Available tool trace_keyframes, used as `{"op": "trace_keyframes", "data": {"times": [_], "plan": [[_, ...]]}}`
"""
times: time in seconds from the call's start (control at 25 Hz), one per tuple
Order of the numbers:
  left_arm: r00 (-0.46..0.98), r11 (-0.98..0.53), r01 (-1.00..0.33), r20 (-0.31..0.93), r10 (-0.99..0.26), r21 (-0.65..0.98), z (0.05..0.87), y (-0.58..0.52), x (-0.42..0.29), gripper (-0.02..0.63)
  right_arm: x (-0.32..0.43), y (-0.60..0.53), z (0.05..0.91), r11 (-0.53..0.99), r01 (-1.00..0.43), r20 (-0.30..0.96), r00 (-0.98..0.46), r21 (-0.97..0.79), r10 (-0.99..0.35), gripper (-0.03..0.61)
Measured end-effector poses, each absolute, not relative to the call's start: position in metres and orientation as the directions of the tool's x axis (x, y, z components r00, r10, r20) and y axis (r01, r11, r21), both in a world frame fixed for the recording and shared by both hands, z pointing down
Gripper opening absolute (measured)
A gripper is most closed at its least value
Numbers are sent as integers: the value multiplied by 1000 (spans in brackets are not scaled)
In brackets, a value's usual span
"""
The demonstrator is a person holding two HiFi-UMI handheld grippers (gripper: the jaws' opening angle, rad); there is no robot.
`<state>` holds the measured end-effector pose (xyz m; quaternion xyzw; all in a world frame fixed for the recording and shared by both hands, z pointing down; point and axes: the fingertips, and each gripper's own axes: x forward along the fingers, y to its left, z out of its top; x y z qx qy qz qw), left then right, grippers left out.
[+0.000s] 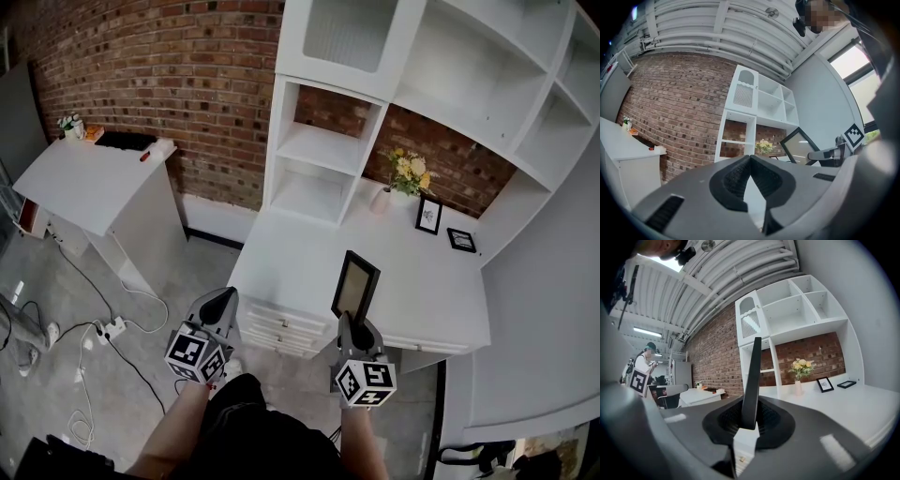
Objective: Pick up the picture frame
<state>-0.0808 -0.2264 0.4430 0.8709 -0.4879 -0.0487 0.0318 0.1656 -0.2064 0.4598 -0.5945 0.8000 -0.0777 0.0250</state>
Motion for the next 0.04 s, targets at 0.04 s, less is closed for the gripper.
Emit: {"op": "trace_keyframes", "data": {"times": [0.04], "plan": [[520, -522, -847, -54, -853, 102, 444, -227, -80, -3, 166, -207, 461, 281, -947, 53, -292, -155, -955, 46]]}}
